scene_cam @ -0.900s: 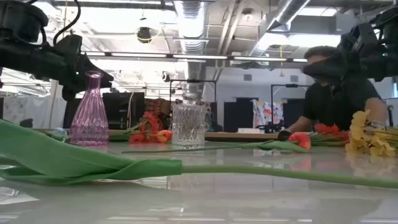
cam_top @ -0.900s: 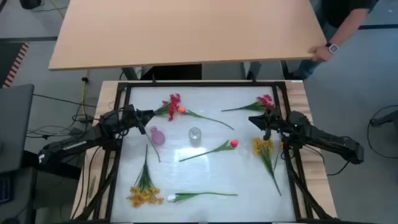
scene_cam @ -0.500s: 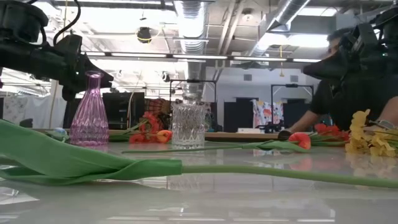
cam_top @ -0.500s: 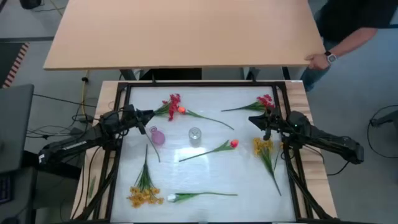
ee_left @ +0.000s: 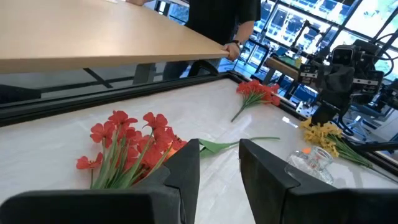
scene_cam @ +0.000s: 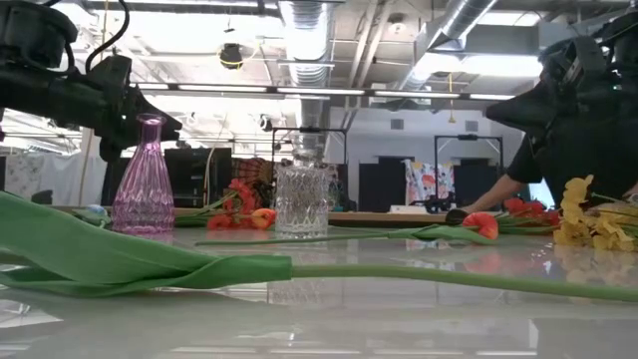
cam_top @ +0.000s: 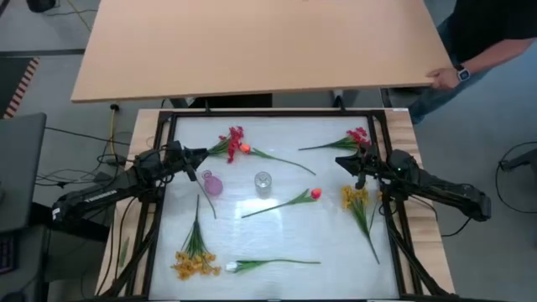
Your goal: Sort flowers into vase by color
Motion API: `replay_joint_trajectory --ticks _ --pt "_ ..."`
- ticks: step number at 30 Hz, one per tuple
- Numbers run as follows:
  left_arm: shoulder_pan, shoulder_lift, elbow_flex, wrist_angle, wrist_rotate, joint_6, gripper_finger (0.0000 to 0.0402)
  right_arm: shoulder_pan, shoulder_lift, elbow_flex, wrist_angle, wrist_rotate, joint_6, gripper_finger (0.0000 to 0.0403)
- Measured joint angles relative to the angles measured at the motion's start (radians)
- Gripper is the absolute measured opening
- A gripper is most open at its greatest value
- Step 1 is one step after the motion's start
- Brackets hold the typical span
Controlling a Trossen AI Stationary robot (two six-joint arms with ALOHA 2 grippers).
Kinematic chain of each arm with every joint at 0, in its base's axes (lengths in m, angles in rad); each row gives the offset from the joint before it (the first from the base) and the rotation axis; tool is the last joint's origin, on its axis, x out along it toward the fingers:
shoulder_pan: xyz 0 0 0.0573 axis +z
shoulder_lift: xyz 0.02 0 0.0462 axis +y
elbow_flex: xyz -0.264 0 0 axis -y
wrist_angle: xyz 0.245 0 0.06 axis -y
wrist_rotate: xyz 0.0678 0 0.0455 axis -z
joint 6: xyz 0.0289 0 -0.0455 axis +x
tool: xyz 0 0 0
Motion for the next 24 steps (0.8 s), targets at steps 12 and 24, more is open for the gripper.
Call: replay_joint_trajectory --ticks 12,24 --pt "0.000 0.000 0.000 0.000 0.000 0.000 0.0100 0.000 0.000 0.000 0.000 0.000 0.000 0.0055" --pt "0.000 0.007 0.000 0.002 -0.003 0.000 0.0100 0.002 0.010 0.000 0.004 0.019 0.000 0.0055"
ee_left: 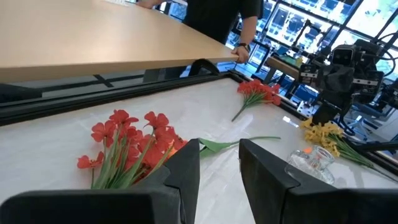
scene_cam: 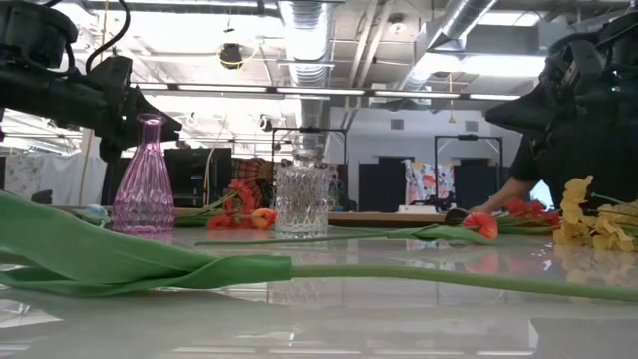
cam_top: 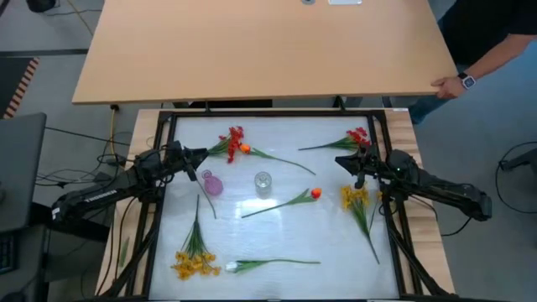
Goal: Sort flowers into vase by color
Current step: Put the right red flowers into the violet vase
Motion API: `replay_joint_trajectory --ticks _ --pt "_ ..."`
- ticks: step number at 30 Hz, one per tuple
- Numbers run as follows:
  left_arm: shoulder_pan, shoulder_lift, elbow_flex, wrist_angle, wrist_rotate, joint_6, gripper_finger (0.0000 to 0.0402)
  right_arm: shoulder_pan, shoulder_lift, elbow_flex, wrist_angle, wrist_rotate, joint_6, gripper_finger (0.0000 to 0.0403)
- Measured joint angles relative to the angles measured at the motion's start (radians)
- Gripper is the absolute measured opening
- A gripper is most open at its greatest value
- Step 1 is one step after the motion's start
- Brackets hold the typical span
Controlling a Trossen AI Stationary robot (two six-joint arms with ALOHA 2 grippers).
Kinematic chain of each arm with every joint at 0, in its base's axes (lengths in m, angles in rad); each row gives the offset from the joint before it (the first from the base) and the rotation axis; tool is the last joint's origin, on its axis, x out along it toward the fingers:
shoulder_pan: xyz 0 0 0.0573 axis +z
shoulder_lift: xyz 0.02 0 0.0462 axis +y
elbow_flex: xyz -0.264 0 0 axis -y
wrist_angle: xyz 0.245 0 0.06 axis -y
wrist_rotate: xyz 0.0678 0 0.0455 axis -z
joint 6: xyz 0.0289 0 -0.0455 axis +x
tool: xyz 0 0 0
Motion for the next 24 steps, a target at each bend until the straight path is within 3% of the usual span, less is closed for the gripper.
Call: replay_joint_trajectory --ticks 15,24 --pt "0.000 0.000 0.000 -0.001 0.002 -0.018 0.0100 0.000 0.001 0.000 0.001 0.003 0.000 0.0055" --pt "0.000 0.000 0.000 -0.010 0.058 -0.525 0.0100 0.000 0.001 0.000 0.002 0.008 0.000 0.0055"
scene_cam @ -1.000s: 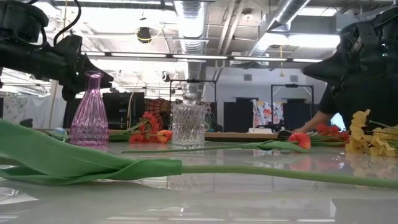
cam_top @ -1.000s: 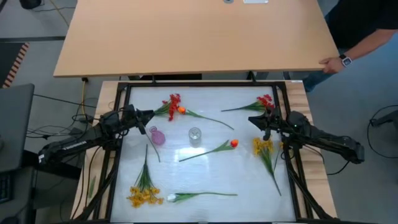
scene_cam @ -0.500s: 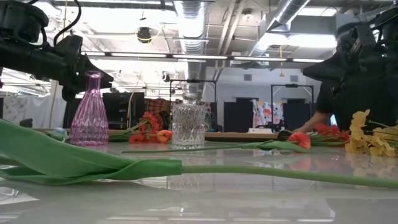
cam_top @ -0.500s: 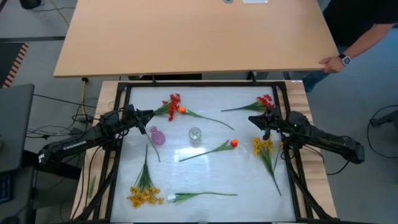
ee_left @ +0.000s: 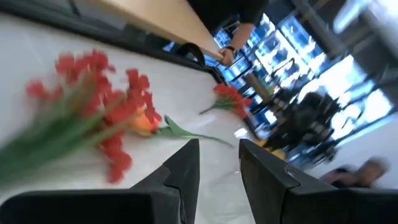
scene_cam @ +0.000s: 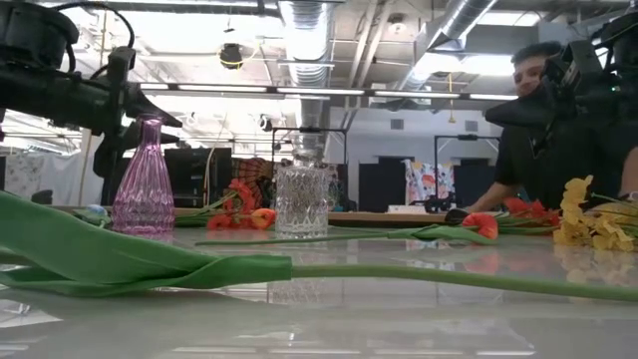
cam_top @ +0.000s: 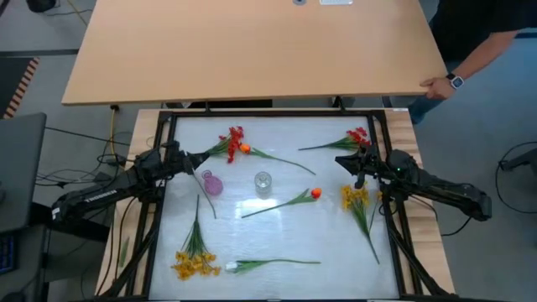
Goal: Sort flowers into vase by color
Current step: Put the right red flowers into the violet vase
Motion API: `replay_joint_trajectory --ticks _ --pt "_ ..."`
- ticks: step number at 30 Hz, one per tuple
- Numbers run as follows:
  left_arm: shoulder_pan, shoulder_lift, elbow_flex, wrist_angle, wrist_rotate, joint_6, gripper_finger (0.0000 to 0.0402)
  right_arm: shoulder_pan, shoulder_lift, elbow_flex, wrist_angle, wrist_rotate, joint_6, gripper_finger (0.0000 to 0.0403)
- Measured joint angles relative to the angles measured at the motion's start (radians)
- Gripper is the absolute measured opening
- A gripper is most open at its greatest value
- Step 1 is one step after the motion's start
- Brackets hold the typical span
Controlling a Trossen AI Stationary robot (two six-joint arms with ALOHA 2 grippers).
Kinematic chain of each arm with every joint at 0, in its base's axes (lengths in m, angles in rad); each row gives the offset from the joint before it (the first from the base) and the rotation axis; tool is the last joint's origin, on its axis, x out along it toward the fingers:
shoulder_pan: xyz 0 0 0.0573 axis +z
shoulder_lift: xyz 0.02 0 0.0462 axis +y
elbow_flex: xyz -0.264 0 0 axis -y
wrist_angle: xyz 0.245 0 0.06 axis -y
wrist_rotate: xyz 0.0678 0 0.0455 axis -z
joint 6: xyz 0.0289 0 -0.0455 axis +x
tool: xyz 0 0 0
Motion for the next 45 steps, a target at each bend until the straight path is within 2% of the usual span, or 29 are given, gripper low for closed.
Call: replay_joint_trajectory --ticks 4,9,11,15,17,20,26,32,34,36,40,43,45 --pt "0.000 0.000 0.000 0.000 -0.002 -0.104 0.0100 -0.002 0.000 0.000 0.016 0.028 0.013 0.0055" --pt "0.000 0.000 0.000 0.048 -0.020 -0.141 0.0100 -0.002 0.000 0.007 0.094 0.054 0.181 0.0055" --pt "0.000 0.000 0.006 0.056 -0.025 -0.086 0.0100 -0.002 0.000 0.009 0.170 0.060 0.267 0.0055" --pt "0.002 0.000 0.028 0.060 -0.089 0.087 0.0100 -0.002 0.008 0.020 0.259 0.164 0.608 0.0055" --pt "0.010 0.000 0.037 0.060 -0.134 0.149 0.0100 -0.002 0.031 0.044 0.251 0.186 0.651 0.0055" --pt "0.040 0.000 0.038 0.062 -0.140 0.266 0.0100 -0.002 0.106 0.099 0.252 0.226 0.704 0.0055" --pt "0.127 0.000 0.041 0.064 -0.024 0.410 0.0100 -0.002 0.368 0.292 0.104 0.291 0.815 0.0054" --pt "0.213 0.000 0.042 0.064 0.119 0.478 0.0100 -0.018 0.659 0.558 -0.222 0.338 0.841 0.0054" --pt "0.237 0.000 0.042 0.064 0.155 0.490 0.0100 -0.039 0.753 0.623 -0.288 0.342 0.765 0.0054" --pt "0.256 0.000 0.042 0.064 0.180 0.492 0.0100 -0.065 0.830 0.683 -0.301 0.331 0.600 0.0053" --pt "0.285 0.016 0.043 0.063 0.218 0.491 0.0100 -0.154 0.983 0.789 -0.403 0.229 0.349 0.0053" --pt "0.297 0.040 0.043 0.063 0.263 0.478 0.0100 -0.232 1.093 0.860 -0.508 0.172 0.316 0.0056" --pt "0.301 0.056 0.043 0.064 0.282 0.454 0.0100 -0.298 1.157 0.887 -0.577 0.036 0.300 0.0062"
